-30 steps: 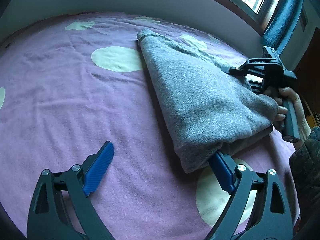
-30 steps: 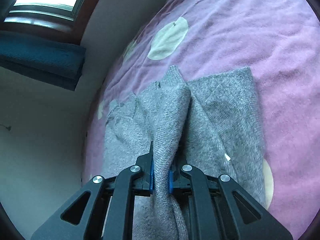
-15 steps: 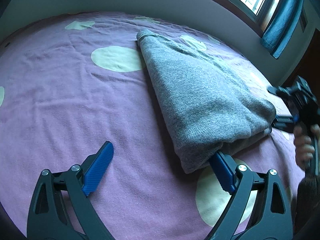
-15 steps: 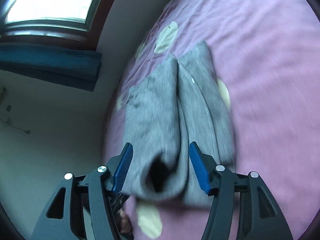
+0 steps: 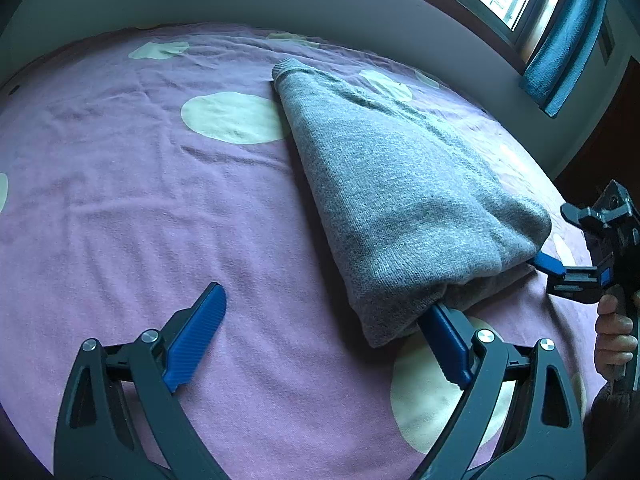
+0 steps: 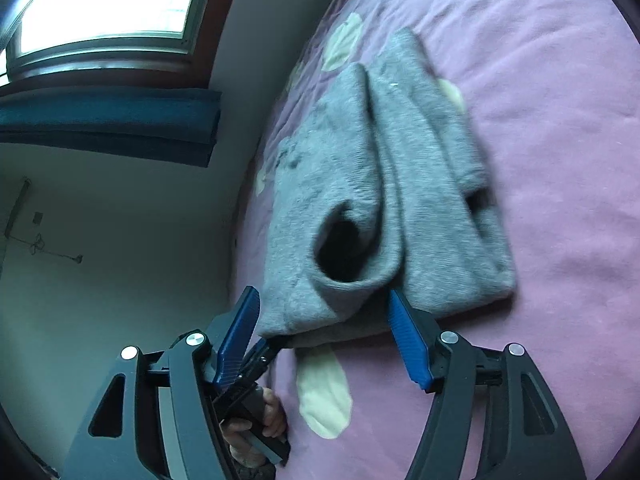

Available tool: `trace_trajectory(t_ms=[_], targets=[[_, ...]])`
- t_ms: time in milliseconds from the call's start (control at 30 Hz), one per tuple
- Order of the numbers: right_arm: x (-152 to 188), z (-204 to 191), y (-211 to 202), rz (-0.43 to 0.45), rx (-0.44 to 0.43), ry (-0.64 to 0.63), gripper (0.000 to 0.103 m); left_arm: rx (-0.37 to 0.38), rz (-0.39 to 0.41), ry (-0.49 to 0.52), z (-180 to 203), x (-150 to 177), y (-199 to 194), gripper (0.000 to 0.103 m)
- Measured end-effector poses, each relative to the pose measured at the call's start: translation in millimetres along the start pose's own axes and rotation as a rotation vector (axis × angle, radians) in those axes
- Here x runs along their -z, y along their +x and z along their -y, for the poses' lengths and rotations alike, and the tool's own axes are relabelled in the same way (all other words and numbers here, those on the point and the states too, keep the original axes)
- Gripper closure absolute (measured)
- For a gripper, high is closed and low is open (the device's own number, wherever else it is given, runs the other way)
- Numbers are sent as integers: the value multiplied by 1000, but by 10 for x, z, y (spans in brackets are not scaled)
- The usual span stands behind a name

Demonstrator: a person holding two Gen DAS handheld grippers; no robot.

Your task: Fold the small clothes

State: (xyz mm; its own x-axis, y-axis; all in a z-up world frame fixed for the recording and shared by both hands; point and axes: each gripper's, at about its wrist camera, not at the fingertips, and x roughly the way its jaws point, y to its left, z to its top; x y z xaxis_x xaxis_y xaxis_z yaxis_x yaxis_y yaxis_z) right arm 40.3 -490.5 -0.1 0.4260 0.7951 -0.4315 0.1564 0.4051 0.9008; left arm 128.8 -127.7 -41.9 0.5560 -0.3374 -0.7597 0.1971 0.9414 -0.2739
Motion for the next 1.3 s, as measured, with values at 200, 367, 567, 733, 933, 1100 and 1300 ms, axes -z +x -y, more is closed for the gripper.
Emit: trace_trajectory(t_ms=[200, 367, 567, 733, 933, 1100, 1300], targets=[[-133, 5, 187, 12, 50, -1, 38, 0, 0, 0, -6, 1, 0, 10], [-242, -62, 333, 7, 91, -46, 56, 0, 0, 0, -4, 0, -1, 10], [-235, -210, 338, 22, 187, -159, 94, 12, 16, -4, 11, -2, -45, 10], [-147, -315, 45, 91, 220, -254, 95, 107, 66, -5, 106, 22, -334, 10], [-192, 97, 47, 47, 216, -185, 95, 147, 97, 1, 307, -195, -297, 10], [-329, 82, 18, 12, 137, -156, 83, 86, 2, -40, 273, -165, 120, 10], [-766, 114, 126, 4, 87, -122, 58, 81, 6, -25, 283, -115, 184, 10]])
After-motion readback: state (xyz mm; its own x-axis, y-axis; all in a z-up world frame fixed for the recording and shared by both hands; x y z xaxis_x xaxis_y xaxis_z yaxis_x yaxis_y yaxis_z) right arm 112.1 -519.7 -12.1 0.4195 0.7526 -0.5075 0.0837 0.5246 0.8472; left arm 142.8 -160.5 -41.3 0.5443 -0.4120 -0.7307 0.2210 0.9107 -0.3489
